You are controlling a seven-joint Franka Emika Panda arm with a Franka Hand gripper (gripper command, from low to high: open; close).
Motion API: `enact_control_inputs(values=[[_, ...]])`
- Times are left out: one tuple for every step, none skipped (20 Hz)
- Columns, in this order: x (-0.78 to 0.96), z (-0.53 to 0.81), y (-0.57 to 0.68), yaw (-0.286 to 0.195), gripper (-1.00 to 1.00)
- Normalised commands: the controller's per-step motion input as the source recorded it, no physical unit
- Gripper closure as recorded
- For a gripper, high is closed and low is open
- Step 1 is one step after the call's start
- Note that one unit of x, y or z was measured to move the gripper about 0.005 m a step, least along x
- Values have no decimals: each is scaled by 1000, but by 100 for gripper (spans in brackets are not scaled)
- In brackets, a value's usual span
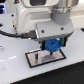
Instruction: Insert the blue gear onto the right peg, followed by the red gear
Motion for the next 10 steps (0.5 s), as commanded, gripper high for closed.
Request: enact_control_inputs(values=[[216,-208,-73,0,100],[209,-236,-44,0,100],[186,-250,-12,0,100],[157,-255,-1,0,100],[232,-7,-4,0,100],[278,25,-2,0,100],[270,14,19,0,100],[291,-40,-15,0,100],[6,0,0,0,100],[11,0,0,0,100]])
